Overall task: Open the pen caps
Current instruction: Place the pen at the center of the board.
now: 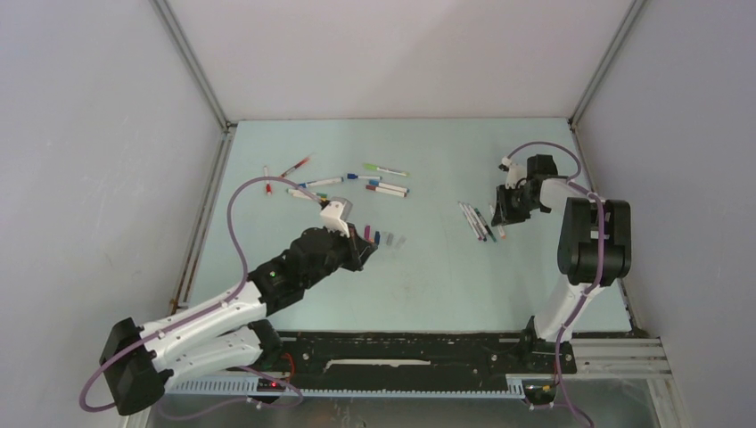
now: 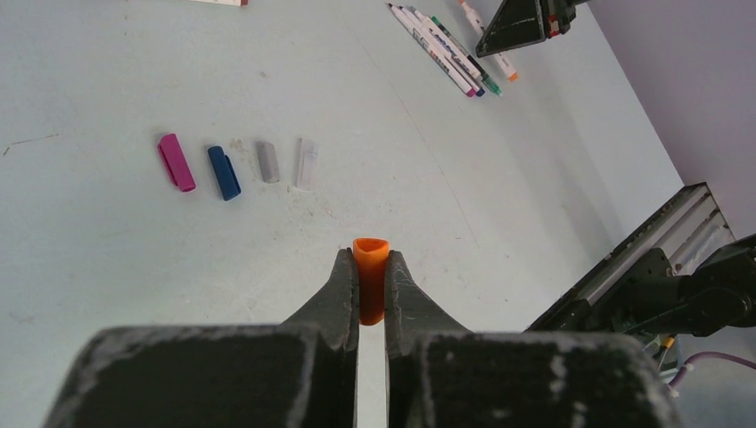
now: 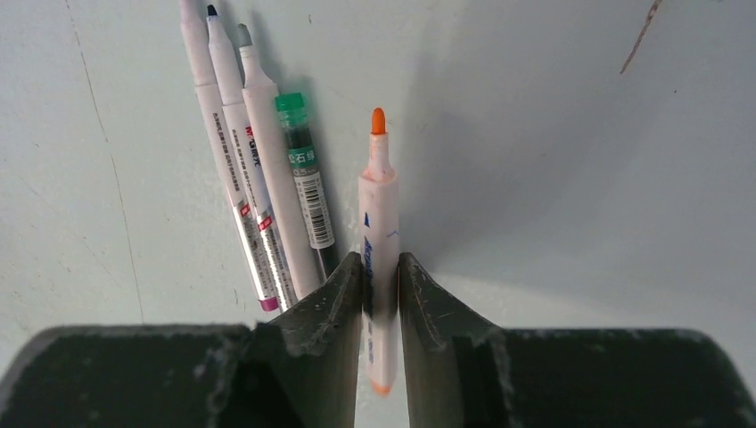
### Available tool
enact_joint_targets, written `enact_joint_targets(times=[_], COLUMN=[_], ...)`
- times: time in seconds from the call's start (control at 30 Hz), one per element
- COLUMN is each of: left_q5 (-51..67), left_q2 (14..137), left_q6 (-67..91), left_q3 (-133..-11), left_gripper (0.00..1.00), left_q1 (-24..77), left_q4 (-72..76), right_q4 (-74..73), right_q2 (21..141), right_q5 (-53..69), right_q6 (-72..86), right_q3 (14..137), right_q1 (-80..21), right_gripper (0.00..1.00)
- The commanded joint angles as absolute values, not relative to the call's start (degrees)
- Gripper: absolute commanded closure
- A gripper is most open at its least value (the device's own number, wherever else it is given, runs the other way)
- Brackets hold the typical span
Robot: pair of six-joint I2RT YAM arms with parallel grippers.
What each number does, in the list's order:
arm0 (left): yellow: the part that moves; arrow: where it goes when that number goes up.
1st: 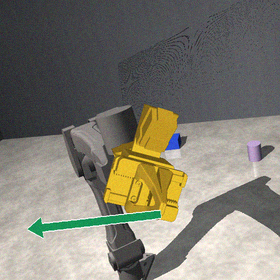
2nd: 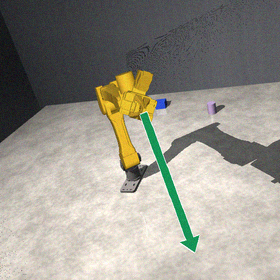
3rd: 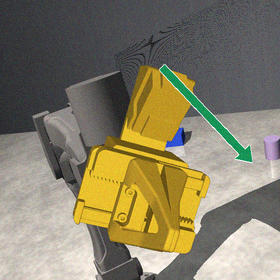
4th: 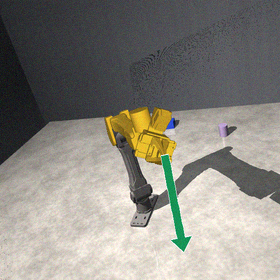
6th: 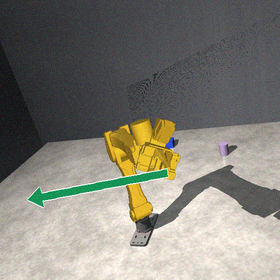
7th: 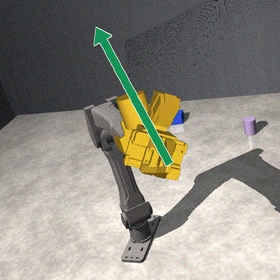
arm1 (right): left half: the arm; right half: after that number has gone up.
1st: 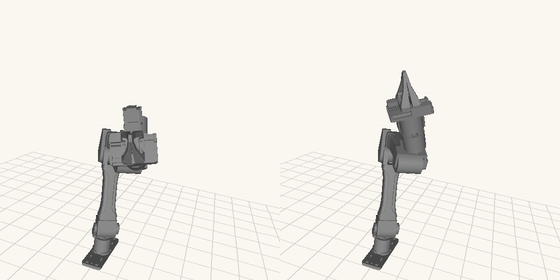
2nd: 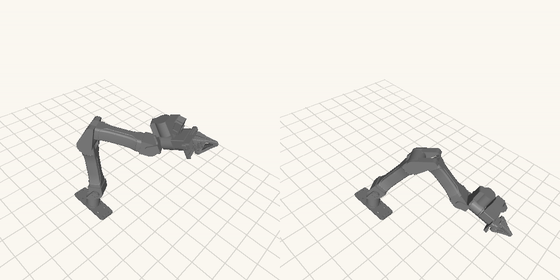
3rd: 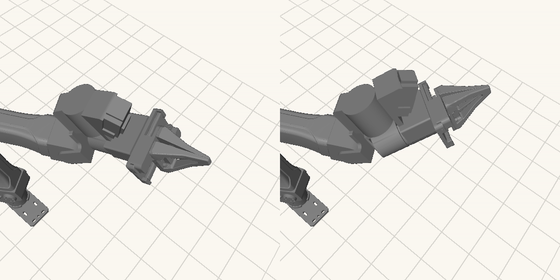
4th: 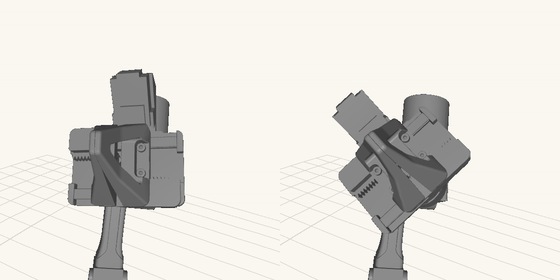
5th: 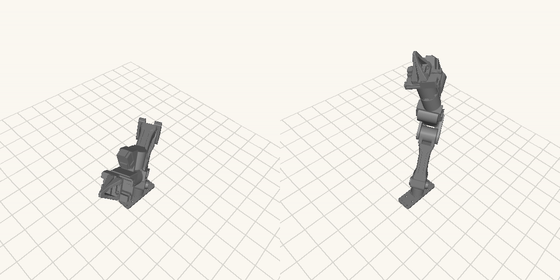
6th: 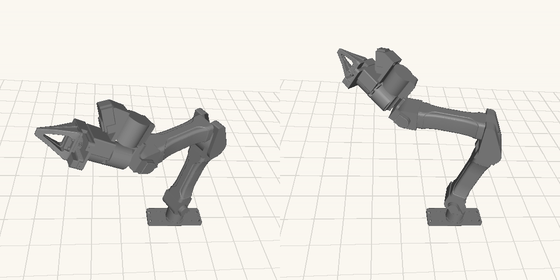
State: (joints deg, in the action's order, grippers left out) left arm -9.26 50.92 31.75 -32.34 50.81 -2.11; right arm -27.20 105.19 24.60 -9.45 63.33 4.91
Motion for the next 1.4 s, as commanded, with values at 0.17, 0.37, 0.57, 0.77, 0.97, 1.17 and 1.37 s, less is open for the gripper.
enact_joint_targets(times=[0.17, 0.37, 0.57, 0.77, 0.97, 1.17, 1.37], left_q5=[-8.37, -6.18, -3.15, -1.93, -2.30, -5.92, -10.89], left_q2=[51.83, 53.13, 57.03, 61.17, 68.30, 78.61, 89.69], left_q6=[32.62, 32.44, 32.44, 32.68, 32.26, 32.20, 31.98], left_q3=[-31.98, -32.49, -34.80, -36.82, -41.87, -50.15, -60.35], left_gripper=[1.00, 1.00, 1.00, 1.00, 1.00, 1.00, 1.00], left_q1=[50.27, 50.27, 50.28, 50.27, 50.28, 50.36, 50.36], left_q4=[-0.33, 1.94, 1.99, 2.60, -0.96, -8.51, -17.32], right_q4=[-28.90, -29.48, -30.05, -31.11, -34.94, -40.33, -42.65], right_q2=[106.00, 104.89, 102.07, 97.87, 92.08, 85.95, 83.94], right_q5=[26.49, 26.85, 28.26, 27.91, 32.49, 40.37, 43.22], right_q6=[-9.44, -9.88, -10.47, -11.32, -16.29, -22.20, -23.87], right_q3=[65.74, 65.92, 65.92, 65.92, 65.98, 65.98, 65.92], right_q1=[5.10, 5.01, 5.01, 5.10, 5.10, 5.53, 6.04], right_gripper=[0.73, 0.72, 0.70, 0.69, 0.69, 0.69, 0.68])
